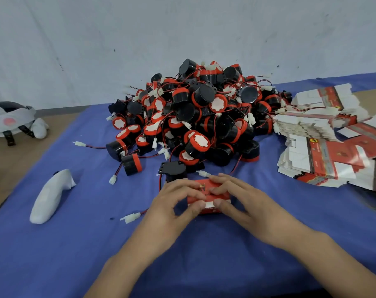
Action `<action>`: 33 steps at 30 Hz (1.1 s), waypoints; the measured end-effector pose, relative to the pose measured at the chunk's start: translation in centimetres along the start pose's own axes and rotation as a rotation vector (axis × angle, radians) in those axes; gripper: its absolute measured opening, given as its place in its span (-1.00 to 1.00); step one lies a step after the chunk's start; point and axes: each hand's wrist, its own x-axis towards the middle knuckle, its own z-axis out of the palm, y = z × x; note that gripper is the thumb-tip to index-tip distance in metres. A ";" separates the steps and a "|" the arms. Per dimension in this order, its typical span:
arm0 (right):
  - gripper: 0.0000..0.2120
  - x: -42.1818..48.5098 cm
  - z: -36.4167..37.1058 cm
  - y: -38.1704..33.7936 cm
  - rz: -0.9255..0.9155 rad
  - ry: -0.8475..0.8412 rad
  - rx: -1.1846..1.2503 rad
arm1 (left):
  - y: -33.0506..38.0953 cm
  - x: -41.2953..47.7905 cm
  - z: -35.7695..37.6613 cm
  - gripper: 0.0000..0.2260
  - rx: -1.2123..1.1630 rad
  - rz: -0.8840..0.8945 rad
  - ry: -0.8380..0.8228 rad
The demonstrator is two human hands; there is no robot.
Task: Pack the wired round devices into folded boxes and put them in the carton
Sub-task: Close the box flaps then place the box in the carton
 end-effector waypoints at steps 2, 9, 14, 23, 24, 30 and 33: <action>-0.67 0.0 0.0 0.2 -0.012 0.006 0.014 | -0.2 0.1 -0.1 -0.83 0.021 0.010 -0.006; -0.66 0.4 0.4 0.6 -0.051 0.082 0.015 | -0.7 0.2 0.6 -0.85 0.263 0.190 0.060; -0.68 0.6 0.6 0.6 -0.059 0.117 0.014 | -0.5 0.3 1.2 -0.81 0.283 0.196 0.093; -0.68 0.5 0.7 0.5 -0.054 0.119 0.012 | -0.6 0.9 1.1 -0.80 0.247 0.120 0.062; -0.70 0.4 0.7 0.5 -0.056 0.118 0.011 | -0.6 1.0 0.9 -0.78 0.224 0.114 0.036; -0.82 0.3 0.7 0.9 -0.066 0.090 0.028 | -1.2 0.7 0.3 -0.81 0.161 0.126 -0.035; -0.74 0.3 0.5 0.7 -0.071 0.085 0.049 | -1.1 0.4 0.1 -0.76 0.144 0.115 -0.074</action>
